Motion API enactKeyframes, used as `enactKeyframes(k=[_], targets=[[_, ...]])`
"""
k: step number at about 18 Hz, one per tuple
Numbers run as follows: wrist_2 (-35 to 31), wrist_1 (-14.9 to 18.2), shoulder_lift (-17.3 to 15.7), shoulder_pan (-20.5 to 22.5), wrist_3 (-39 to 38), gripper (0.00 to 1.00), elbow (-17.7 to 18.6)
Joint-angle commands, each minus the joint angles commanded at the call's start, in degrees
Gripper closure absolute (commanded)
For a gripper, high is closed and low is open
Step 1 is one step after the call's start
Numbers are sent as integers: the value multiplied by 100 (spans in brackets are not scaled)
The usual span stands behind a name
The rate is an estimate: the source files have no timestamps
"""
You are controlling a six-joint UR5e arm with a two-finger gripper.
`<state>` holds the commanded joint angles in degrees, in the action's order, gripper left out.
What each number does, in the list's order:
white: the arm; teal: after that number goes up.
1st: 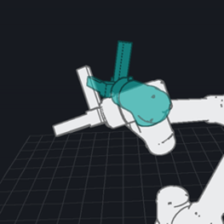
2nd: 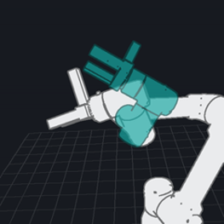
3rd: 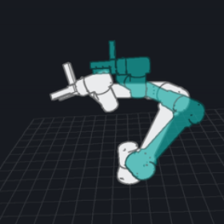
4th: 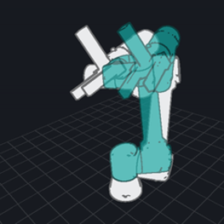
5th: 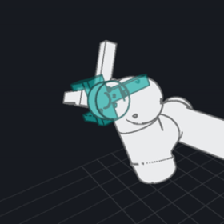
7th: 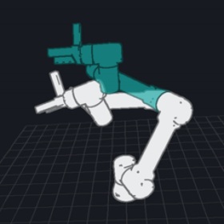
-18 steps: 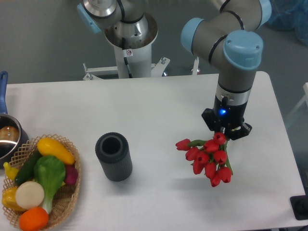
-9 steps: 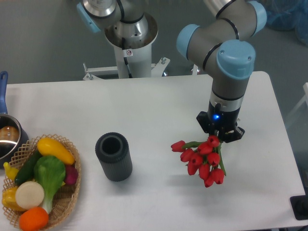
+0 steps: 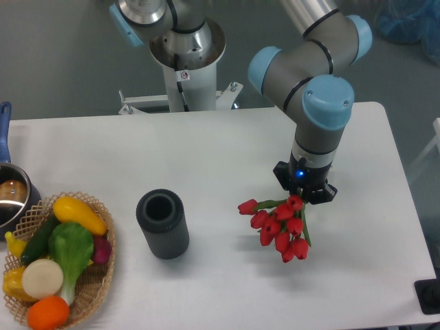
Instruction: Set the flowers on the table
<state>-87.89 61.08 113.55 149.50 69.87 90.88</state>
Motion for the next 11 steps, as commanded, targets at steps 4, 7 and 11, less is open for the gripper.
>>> enactKeyframes(k=[4, 7, 11], targets=[[17, 35, 27, -18, 9, 68, 44], [52, 35, 18, -9, 17, 46, 79], [44, 35, 18, -9, -44, 0, 79]])
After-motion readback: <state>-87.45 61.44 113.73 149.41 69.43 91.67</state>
